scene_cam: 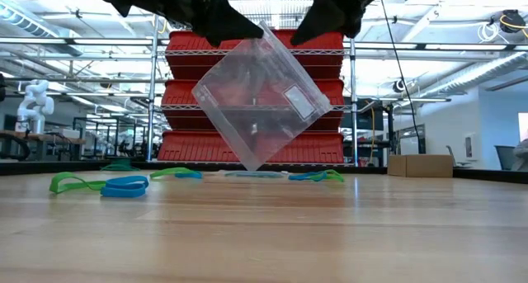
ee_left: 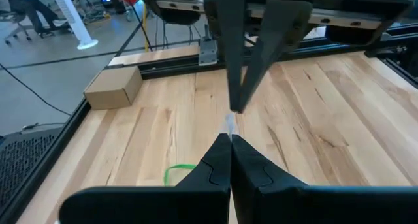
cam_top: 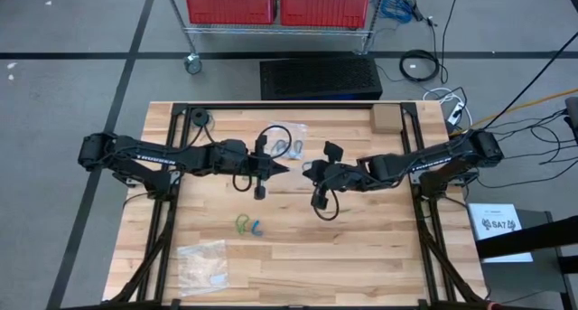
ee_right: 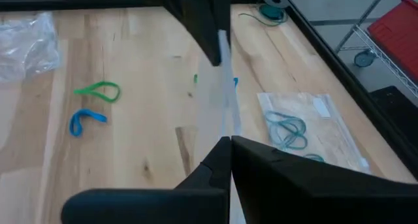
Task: Sort rubber bands
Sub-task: Open the bottom right zip bag
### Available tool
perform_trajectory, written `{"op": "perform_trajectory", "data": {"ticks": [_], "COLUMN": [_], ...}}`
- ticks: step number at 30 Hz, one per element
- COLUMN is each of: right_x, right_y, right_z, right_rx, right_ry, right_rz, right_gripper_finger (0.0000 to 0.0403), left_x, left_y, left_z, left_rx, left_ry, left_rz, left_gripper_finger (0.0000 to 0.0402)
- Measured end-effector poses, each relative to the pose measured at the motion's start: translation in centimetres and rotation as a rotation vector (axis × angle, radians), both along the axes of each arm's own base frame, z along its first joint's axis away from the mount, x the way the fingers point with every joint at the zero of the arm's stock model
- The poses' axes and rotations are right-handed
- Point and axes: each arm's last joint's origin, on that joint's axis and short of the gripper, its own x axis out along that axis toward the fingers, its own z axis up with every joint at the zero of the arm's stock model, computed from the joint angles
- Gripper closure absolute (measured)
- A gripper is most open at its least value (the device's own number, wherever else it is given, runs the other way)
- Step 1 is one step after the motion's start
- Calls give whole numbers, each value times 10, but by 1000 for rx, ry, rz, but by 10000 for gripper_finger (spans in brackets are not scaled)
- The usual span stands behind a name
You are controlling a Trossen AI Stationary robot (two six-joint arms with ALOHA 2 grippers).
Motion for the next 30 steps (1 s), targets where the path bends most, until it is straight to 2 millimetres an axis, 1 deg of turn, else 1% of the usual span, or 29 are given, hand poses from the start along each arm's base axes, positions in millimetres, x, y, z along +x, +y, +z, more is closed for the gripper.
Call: {"op": "perform_trajectory", "data": {"ticks": [12,19,23,30], "right_x": [3,5,12,14], "right_y": [-9,-9,-8,-10], "right_z": [-3,-2,-7,-11], "right_rx": [12,17,32,13], "right_ry": [12,2,-5,12], "right_rz": [5,35,83,65], "right_gripper_finger": [403,403,403,403], "left_x": [0,0,0,0], "left_y": [0,0,0,0], "left_z": [0,0,0,0], "left_rx": [0,0,-1,-1], "left_ry": [-2,-2,-2,-2], "left_rz": [0,0,0,0], "left_gripper_finger": [402,402,402,402]}}
